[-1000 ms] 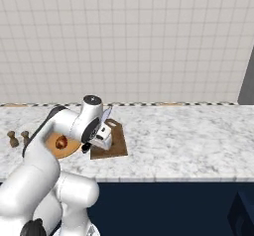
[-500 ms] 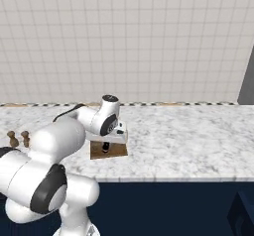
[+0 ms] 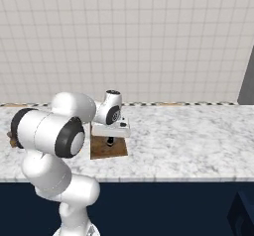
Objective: Pick up the knife from the drawer and place it on the cutting board. Then place the meat from the plate to the cutting board.
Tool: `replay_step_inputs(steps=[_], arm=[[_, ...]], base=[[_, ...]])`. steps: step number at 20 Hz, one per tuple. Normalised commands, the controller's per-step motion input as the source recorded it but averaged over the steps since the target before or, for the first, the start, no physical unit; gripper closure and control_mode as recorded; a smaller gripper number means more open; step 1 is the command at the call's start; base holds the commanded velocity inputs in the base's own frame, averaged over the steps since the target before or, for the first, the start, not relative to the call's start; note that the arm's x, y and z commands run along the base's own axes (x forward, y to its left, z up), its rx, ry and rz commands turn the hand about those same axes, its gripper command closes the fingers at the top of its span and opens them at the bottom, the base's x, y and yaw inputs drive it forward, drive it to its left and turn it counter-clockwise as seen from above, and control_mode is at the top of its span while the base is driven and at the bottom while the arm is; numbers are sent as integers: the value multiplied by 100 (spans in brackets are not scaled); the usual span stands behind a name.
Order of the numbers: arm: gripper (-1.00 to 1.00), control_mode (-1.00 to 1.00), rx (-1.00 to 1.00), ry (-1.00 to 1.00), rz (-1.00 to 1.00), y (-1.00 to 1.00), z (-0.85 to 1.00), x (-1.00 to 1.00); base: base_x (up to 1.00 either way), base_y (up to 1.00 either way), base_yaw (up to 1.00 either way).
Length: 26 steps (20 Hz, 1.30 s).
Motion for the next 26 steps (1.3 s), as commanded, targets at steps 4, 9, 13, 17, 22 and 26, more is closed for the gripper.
replay_step_inputs(steps=[4, 9, 13, 17, 22, 26], arm=[[100, -100, -7, 0, 3, 0, -61, 20], [-100, -100, -3, -3, 4, 0, -32, 2], [-100, -100, 0, -15, 2, 0, 5, -22], [-100, -100, 0, -21, 0, 6, 36, -33], [-100, -100, 0, -12, 0, 40, 69, -21], [-100, -100, 0, -3, 0, 85, 37, -15]], base=[[0, 0, 0], [0, 0, 0], [0, 0, 0], [0, 0, 0], [0, 0, 0], [0, 0, 0]])
